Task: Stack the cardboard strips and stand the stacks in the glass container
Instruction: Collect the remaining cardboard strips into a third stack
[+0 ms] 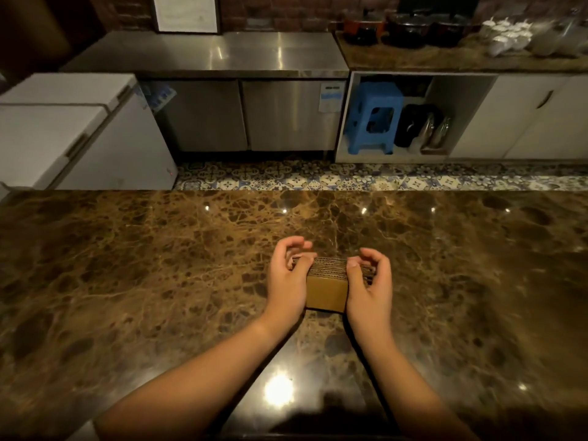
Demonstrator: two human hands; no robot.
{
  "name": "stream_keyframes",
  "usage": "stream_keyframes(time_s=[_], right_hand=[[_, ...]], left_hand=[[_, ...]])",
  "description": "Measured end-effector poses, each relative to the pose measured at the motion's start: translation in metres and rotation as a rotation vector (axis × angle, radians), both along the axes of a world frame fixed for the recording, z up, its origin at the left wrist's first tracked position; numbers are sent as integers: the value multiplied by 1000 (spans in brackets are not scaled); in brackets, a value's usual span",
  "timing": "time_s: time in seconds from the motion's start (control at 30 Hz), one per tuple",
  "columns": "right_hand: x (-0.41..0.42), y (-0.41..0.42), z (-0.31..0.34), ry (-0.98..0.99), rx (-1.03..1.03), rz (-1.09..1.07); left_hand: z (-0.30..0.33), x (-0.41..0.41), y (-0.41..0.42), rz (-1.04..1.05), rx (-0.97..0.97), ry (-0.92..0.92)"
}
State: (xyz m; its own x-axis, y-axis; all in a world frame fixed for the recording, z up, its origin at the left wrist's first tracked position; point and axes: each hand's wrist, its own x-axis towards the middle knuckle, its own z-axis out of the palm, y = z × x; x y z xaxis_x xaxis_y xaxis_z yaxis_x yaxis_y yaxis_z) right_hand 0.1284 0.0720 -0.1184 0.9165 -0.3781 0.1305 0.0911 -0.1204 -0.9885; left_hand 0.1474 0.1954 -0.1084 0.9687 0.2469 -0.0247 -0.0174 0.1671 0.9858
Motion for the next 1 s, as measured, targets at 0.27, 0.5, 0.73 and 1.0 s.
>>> stream_keyframes(time_s=[0.27,0.5,0.73,1.0], right_hand=[[-3,4,-1,11,69,-32],[1,4,0,60,53,35],[-7,0,1,18,19,108],[-13,5,0,-121,-79,45]], left_hand=[[-7,-5,2,79,186,-115],[-6,-9,9,-102,54,-52],[-5,-13,8,-57,147,-97],[-9,-18,13,44,346,-275]])
